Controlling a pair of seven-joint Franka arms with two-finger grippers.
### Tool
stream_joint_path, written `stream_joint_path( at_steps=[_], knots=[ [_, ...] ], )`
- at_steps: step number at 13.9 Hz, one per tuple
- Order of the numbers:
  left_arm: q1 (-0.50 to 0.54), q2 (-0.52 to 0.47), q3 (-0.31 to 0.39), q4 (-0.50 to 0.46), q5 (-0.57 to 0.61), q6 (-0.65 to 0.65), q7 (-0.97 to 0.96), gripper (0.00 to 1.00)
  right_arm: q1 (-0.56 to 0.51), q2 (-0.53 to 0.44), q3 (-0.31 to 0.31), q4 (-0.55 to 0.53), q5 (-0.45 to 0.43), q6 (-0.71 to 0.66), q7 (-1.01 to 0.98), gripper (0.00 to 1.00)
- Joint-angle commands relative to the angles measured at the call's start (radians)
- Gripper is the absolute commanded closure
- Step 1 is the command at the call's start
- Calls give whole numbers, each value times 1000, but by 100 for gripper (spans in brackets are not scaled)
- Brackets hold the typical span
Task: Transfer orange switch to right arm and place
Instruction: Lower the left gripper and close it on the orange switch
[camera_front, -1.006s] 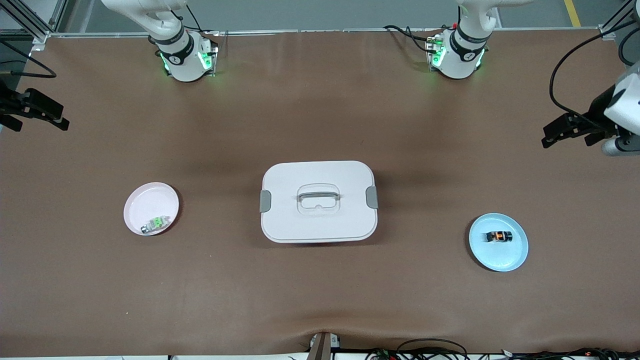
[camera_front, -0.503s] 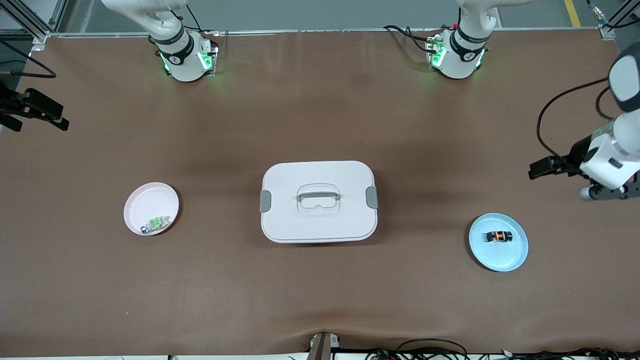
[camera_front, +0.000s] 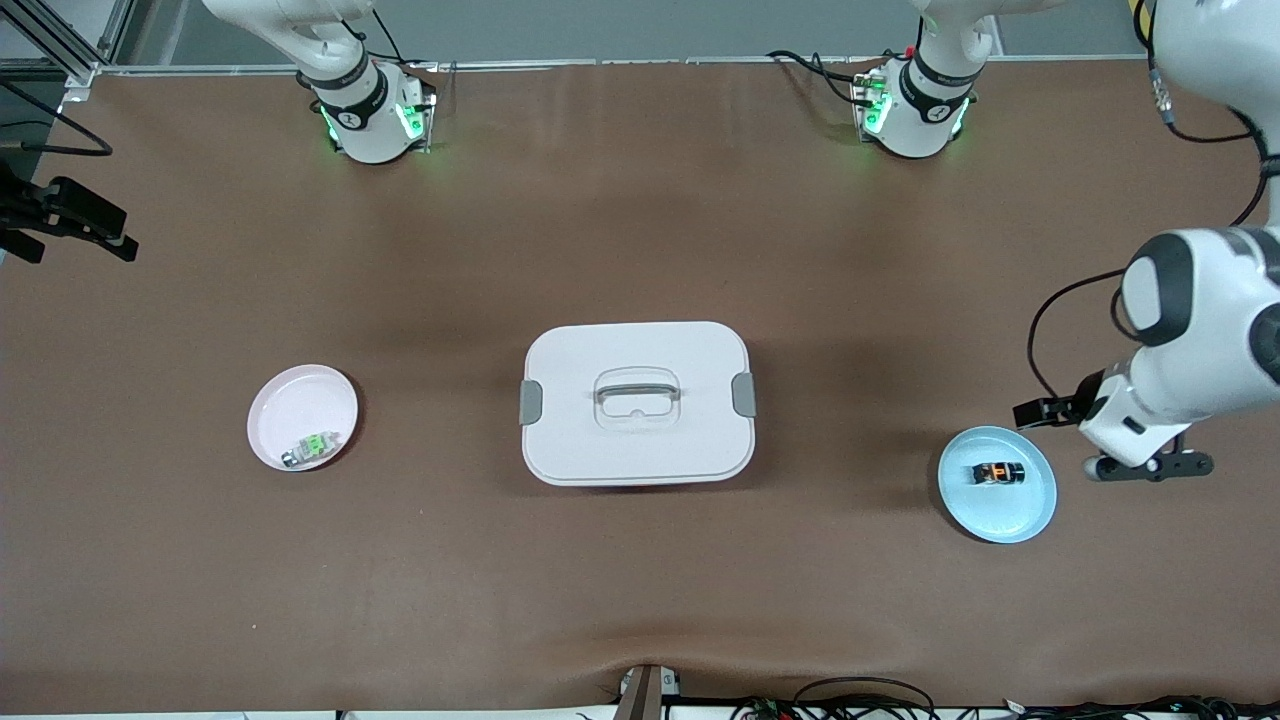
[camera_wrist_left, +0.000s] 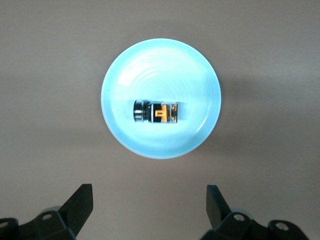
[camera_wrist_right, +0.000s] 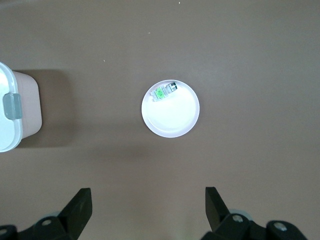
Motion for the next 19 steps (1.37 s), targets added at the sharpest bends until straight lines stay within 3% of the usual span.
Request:
stream_joint_path(
  at_steps=[1, 10, 19],
  knots=[
    [9, 73, -3, 26, 15, 62, 48, 0, -5, -19, 3, -16, 7, 2, 10, 0],
    [-3, 249, -3, 140, 38, 116, 117, 0, -8, -17, 1, -16, 7, 2, 9, 0],
    [-2, 349, -3, 197, 40, 116, 116, 0, -8, -17, 1, -18, 7, 4, 9, 0]
  ],
)
